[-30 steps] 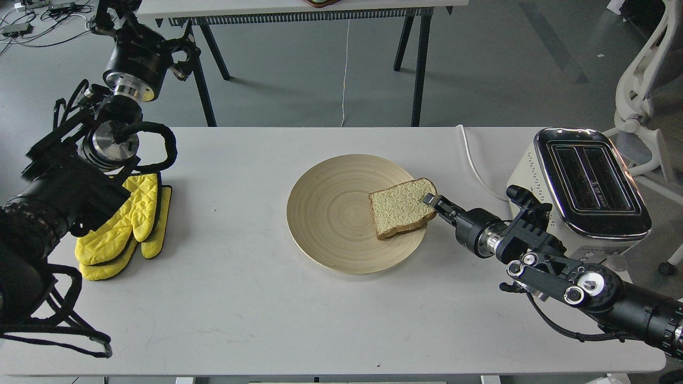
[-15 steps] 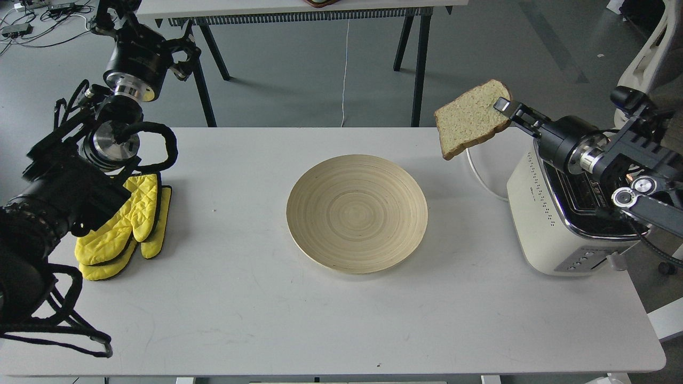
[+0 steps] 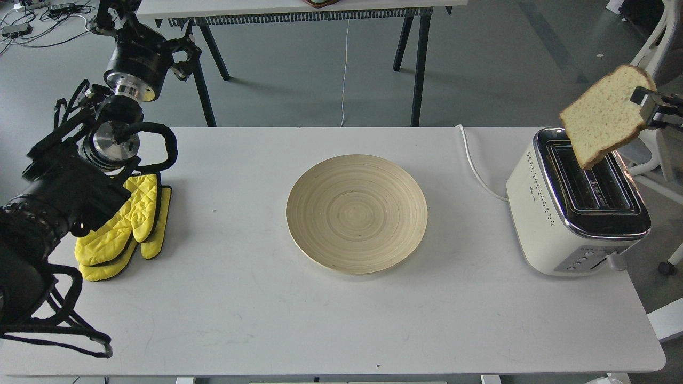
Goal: Put bread in toaster with right arm
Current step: 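Carry the bread above the toaster slot with the right gripper, then lower the bread into the toaster slot and release it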
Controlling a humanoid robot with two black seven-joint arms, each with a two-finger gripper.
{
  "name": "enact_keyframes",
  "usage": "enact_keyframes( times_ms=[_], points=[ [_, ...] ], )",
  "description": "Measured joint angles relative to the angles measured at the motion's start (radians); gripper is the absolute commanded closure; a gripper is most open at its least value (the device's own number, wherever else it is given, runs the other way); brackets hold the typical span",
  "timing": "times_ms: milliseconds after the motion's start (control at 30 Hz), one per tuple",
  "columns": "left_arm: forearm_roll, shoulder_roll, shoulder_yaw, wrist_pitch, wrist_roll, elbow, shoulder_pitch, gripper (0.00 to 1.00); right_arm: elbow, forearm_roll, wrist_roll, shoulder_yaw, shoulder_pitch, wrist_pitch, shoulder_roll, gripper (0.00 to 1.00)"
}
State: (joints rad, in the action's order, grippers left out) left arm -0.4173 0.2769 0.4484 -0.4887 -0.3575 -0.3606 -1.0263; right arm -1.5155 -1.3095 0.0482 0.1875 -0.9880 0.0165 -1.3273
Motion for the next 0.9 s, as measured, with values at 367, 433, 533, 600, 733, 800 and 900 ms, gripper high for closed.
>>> enact_keyframes(
  times_ms=[367,433,533,600,733,800,900],
  points=[
    [0.000,-0.008,0.000,0.000,-0.001,-0.001,0.000,0.00,0.002,-0.003,-0.035,-0.055,0.014,-0.003,0.010,0.98],
    [0.000,-0.008,0.000,0.000,-0.001,-0.001,0.000,0.00,0.002,-0.003,-0.037,-0.060,0.019,-0.003,0.016,0.98],
    [0.000,-0.009,-0.001,0.000,-0.001,-0.001,0.000,0.00,0.003,-0.002,-0.039,-0.066,0.023,-0.003,0.021,0.98],
    [0.000,-0.008,-0.002,0.000,-0.001,-0.001,0.000,0.00,0.003,-0.001,-0.040,-0.071,0.027,-0.003,0.024,0.97],
    [0.000,-0.008,-0.002,0.000,-0.001,-0.001,0.000,0.00,0.004,0.001,-0.040,-0.081,0.034,-0.003,0.035,0.66],
    [0.000,-0.008,-0.002,0.000,-0.001,-0.001,0.000,0.00,0.005,0.006,-0.041,-0.082,0.038,-0.003,0.039,0.50],
    [0.000,-0.008,-0.002,0.000,-0.001,-0.001,0.000,0.00,0.005,0.020,-0.041,-0.082,0.042,-0.001,0.049,0.00]
  ],
)
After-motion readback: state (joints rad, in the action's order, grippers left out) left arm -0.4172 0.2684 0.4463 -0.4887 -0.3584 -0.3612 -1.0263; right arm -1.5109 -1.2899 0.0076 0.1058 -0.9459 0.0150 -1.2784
